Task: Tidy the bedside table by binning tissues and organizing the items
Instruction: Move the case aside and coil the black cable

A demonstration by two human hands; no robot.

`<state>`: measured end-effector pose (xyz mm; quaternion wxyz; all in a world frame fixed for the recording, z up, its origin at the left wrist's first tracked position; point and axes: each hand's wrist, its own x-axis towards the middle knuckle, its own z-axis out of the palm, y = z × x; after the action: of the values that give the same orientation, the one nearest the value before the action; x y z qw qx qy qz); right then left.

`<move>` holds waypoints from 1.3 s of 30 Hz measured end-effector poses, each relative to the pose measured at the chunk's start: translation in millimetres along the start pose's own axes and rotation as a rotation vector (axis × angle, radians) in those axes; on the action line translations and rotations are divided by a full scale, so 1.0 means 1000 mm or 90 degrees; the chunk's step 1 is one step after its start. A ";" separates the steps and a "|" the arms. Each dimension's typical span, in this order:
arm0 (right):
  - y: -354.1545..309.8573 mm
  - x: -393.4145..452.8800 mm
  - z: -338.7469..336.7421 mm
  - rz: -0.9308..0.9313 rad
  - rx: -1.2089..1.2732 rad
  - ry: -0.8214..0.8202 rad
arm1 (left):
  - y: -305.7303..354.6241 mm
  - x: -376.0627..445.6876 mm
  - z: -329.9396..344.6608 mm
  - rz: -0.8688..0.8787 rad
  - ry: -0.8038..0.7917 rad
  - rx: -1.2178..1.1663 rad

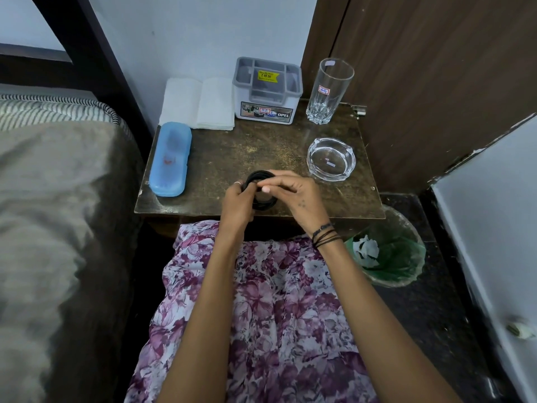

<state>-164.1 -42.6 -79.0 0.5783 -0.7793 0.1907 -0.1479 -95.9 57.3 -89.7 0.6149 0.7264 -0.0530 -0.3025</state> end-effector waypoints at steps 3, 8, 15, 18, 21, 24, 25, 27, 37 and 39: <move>0.000 0.003 -0.003 0.005 0.025 0.021 | 0.001 0.000 0.000 -0.022 -0.018 -0.036; -0.001 0.006 -0.009 0.000 -0.015 0.014 | 0.005 -0.002 -0.001 -0.040 -0.029 -0.058; 0.001 0.013 -0.007 -0.019 -0.063 0.127 | 0.006 -0.002 -0.002 0.002 -0.120 -0.107; 0.001 0.017 -0.005 -0.017 -0.101 0.140 | 0.006 0.000 -0.004 0.011 -0.118 -0.071; 0.003 0.019 -0.002 -0.016 -0.125 0.170 | 0.009 -0.002 -0.003 0.025 -0.101 -0.026; -0.001 0.019 0.000 -0.002 -0.117 0.212 | 0.013 -0.004 -0.002 0.051 -0.082 0.011; -0.002 0.019 0.001 0.000 -0.112 0.228 | 0.010 -0.002 -0.003 0.072 -0.078 0.052; -0.003 0.017 0.002 0.007 -0.090 0.256 | 0.004 0.004 -0.005 0.110 -0.061 0.181; -0.010 0.012 0.011 0.196 0.293 0.195 | -0.005 0.001 0.000 0.272 0.089 0.236; -0.011 0.014 0.010 0.257 0.339 0.197 | -0.001 -0.001 0.000 0.284 0.066 0.173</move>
<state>-146.3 -38.1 -71.1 0.7429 -0.5166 0.3802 -0.1915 -97.0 57.9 -90.3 0.5649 0.7871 -0.2204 -0.1124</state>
